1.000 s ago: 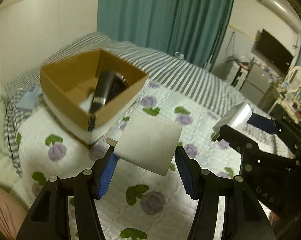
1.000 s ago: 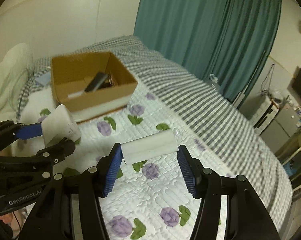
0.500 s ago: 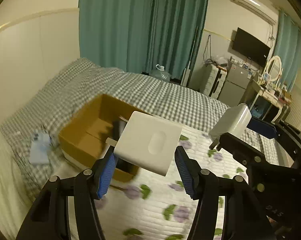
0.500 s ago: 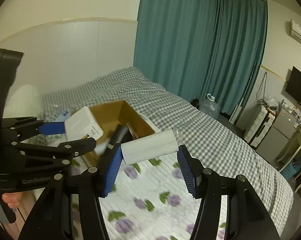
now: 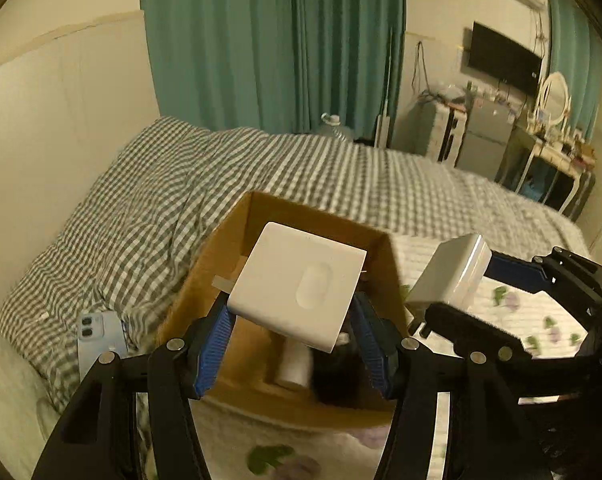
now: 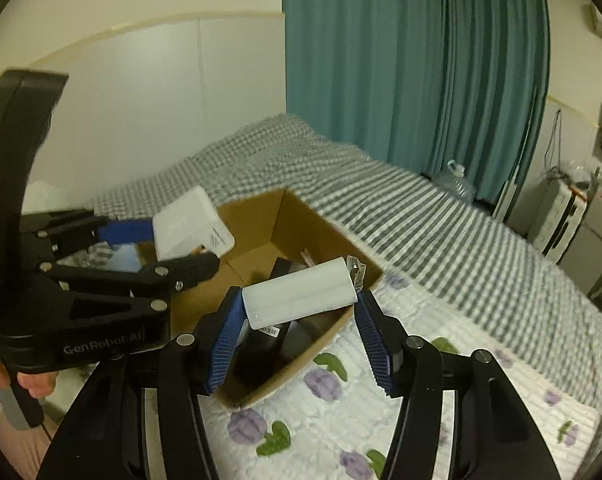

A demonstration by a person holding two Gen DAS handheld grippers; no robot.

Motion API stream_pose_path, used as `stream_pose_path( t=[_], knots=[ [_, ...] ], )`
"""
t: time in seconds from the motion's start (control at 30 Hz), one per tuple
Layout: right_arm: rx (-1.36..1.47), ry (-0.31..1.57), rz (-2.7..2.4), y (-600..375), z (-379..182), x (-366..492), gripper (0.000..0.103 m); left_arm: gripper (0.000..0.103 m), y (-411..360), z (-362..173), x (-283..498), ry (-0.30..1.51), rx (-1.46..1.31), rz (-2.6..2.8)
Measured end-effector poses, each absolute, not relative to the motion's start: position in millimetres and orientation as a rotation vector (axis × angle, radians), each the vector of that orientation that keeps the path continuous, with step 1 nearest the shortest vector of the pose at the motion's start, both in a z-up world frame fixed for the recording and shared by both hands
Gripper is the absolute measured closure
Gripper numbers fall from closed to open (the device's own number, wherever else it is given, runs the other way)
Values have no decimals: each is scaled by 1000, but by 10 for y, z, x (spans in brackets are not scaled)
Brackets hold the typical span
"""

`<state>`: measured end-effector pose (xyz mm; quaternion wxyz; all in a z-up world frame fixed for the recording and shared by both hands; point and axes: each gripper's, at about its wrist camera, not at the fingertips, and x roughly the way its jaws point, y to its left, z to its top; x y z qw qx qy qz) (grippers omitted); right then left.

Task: Organize rigid objects
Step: 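Lower the block and charger into the cardboard box and release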

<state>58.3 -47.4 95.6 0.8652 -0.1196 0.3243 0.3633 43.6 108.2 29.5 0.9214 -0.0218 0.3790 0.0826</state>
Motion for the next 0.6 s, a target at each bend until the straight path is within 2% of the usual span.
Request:
stream_pose_path(
  t=[0.3, 0.47, 0.53, 0.6],
  knots=[
    [-393, 790, 834, -25, 264, 807, 47, 43, 1321, -51, 831, 882, 37, 93],
    [-346, 811, 834, -52, 219, 812, 46, 43, 1290, -167, 841, 915, 62, 78],
    [-330, 811, 826, -102, 258, 774, 31, 41, 1253, -172, 808, 910, 81, 71],
    [-317, 803, 806, -163, 322, 725, 29, 41, 1233, -112, 774, 902, 86, 47]
  ],
)
